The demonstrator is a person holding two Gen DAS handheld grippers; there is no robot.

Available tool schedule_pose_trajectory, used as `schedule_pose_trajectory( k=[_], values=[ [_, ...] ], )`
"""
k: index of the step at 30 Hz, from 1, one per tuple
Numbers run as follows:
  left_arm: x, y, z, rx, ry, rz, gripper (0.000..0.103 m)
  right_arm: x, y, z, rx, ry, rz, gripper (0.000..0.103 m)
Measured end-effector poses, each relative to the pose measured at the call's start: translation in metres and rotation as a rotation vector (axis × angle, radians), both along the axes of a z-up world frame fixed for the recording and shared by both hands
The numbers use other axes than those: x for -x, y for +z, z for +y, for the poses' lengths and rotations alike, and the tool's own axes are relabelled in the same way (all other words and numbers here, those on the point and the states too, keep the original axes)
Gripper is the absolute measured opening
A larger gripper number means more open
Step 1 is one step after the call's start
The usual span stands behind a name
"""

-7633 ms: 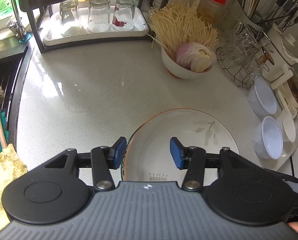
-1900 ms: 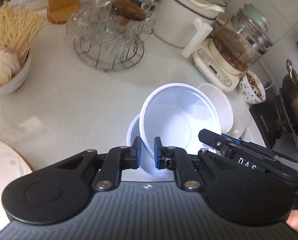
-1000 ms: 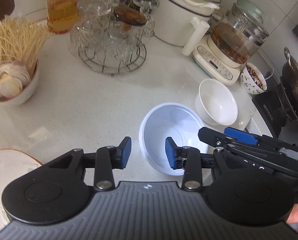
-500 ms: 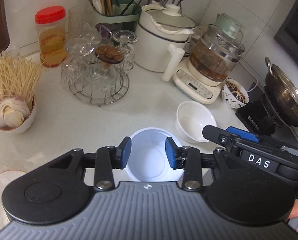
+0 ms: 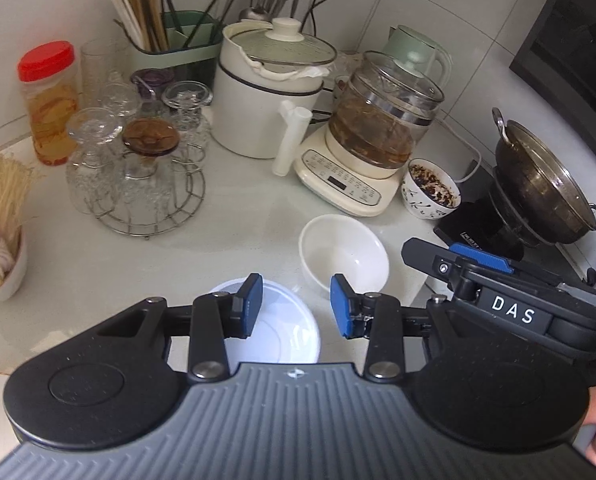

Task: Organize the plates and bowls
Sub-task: 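Move both grippers to the rim of the white ceramic bowl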

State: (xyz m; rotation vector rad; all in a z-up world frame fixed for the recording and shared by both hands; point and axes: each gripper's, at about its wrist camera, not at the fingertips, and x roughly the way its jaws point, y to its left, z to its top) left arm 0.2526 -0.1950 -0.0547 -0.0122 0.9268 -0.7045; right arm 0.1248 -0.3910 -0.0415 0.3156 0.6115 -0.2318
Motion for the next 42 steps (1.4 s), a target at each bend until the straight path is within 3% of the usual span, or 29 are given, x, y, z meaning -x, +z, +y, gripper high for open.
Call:
schedule_pose_trajectory(
  k=[13, 22, 31, 42],
  values=[
    [-0.032, -0.038, -0.063, -0.020, -0.010, 0.092, 0.051, -0.005, -0.032, -0.069, -0.030, -0.122, 0.061, 0.062],
    [-0.054, -0.067, -0.091, -0.054, 0.027, 0.113, 0.055, -0.021, -0.067, -0.109, -0.137, -0.191, 0.148, 0.062],
    [-0.076, -0.094, -0.101, -0.085, 0.070, 0.178, 0.055, -0.050, -0.099, -0.110, -0.279, -0.107, 0.212, 0.061],
    [-0.096, -0.106, -0.122, -0.117, 0.076, 0.223, 0.054, -0.072, -0.119, -0.120, -0.337, -0.081, 0.254, 0.056]
  ],
)
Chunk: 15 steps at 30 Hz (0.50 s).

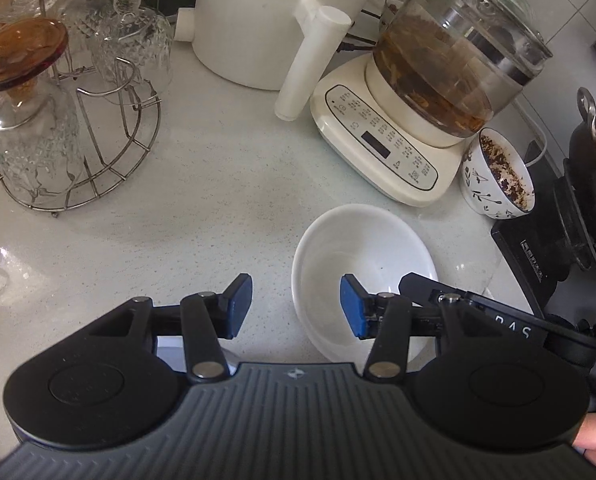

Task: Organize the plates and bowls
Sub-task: 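Move both grippers to the rim of the white ceramic bowl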

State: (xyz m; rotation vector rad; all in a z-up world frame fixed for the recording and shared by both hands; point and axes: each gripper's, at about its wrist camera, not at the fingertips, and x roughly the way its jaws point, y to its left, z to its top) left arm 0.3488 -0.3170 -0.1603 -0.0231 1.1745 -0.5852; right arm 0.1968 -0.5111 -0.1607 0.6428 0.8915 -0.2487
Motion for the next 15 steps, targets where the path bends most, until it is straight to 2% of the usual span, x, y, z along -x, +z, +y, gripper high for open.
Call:
schedule_pose_trajectory(
  k=[6, 11, 15],
  values=[
    [-0.005, -0.005, -0.007, -0.025, 0.016, 0.013, 0.052, -0.010, -0.006, -0.004, -0.007, 0.037, 0.018, 0.055],
    [-0.008, -0.012, -0.007, -0.031, 0.033, 0.041, 0.039, -0.016, -0.013, -0.005, -0.025, 0.068, 0.038, 0.050],
    [-0.009, -0.017, -0.006, -0.024, 0.051, 0.063, 0.029, -0.019, -0.013, -0.003, -0.027, 0.081, 0.039, 0.040]
  ],
)
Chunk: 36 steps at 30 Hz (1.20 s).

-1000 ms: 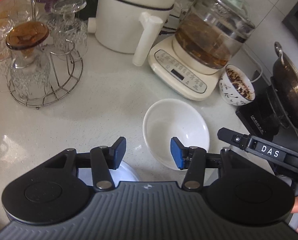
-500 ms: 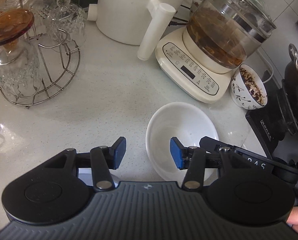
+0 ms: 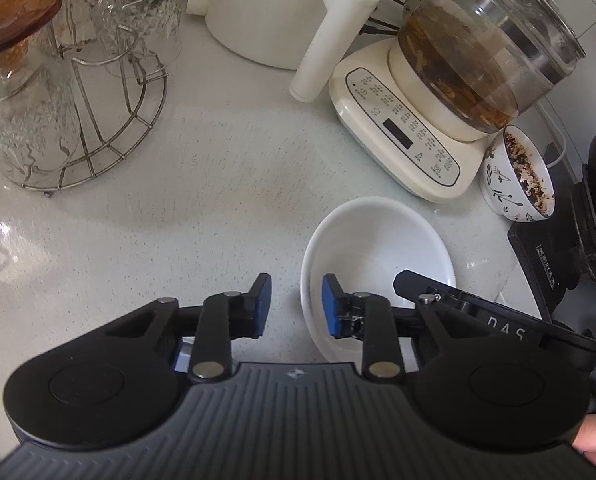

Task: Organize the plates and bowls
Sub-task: 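Move both grippers to the rim of the white ceramic bowl, then close the left gripper on the ceramic bowl rim while the right gripper clamps it, then lift the ceramic bowl with both grippers and carry it toward the plate stack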

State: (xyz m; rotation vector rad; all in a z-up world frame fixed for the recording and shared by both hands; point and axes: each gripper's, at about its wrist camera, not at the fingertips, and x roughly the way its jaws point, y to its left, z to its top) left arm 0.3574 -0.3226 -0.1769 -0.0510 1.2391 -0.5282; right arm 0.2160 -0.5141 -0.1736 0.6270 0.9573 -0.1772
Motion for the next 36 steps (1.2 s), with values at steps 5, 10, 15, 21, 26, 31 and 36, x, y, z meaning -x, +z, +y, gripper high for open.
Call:
schedule_pose_trajectory(
  k=[5, 10, 15, 21, 26, 31, 36],
  values=[
    [0.002, -0.003, 0.003, 0.017, 0.009, 0.009, 0.017, 0.000, -0.002, 0.003, -0.005, 0.014, 0.009, 0.025],
    [0.006, -0.002, 0.005, 0.041, 0.007, 0.008, 0.010, 0.002, -0.001, 0.004, -0.002, 0.019, 0.000, 0.019],
    [0.008, 0.004, 0.008, 0.064, 0.005, -0.001, 0.009, 0.006, 0.002, 0.006, 0.004, 0.027, -0.012, 0.012],
    [0.012, 0.015, 0.012, 0.081, 0.001, -0.014, 0.009, 0.014, 0.011, 0.008, 0.009, 0.027, -0.027, 0.012],
    [0.017, 0.030, 0.016, 0.104, 0.002, -0.022, 0.009, 0.021, 0.024, 0.011, 0.015, 0.015, -0.041, 0.012],
    [0.022, 0.044, 0.024, 0.128, 0.016, -0.030, 0.009, 0.027, 0.040, 0.017, 0.028, 0.015, -0.056, 0.012],
    [0.027, 0.057, 0.036, 0.164, 0.037, -0.022, 0.009, 0.033, 0.052, 0.022, 0.017, 0.014, -0.063, 0.012]
  ],
)
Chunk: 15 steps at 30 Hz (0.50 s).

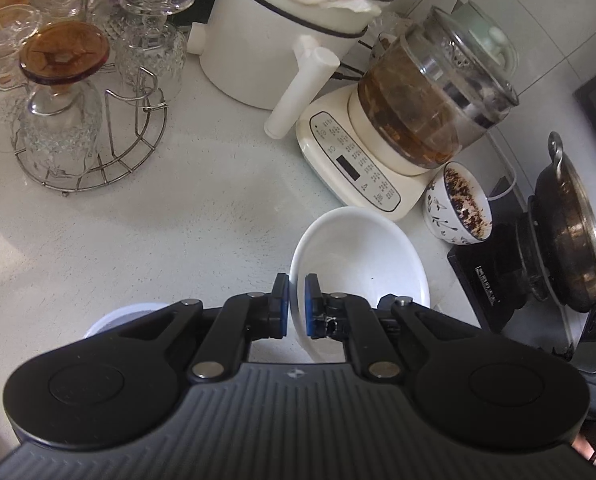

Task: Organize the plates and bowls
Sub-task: 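Lift the ceramic bowl with both grippers and carry it toward the plate stack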

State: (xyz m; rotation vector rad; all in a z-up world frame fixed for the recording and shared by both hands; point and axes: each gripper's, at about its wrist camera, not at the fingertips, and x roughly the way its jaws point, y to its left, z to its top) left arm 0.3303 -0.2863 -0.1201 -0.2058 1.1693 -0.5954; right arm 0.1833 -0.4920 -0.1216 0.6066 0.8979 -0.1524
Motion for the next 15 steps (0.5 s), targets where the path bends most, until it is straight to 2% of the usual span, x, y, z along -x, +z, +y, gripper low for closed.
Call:
schedule_pose_trajectory(
  k=[4, 10, 15],
  values=[
    [0.006, 0.014, 0.014, 0.021, 0.019, 0.002, 0.009, 0.004, 0.016, 0.010, -0.002, 0.004, -0.020, 0.012],
    [0.016, 0.042, 0.034, 0.003, 0.033, -0.055, 0.009, 0.006, 0.041, 0.028, -0.015, 0.027, -0.066, 0.012],
    [0.019, 0.052, 0.057, 0.015, 0.056, -0.055, 0.009, 0.003, 0.054, 0.044, -0.018, 0.041, -0.085, 0.012]
  ],
)
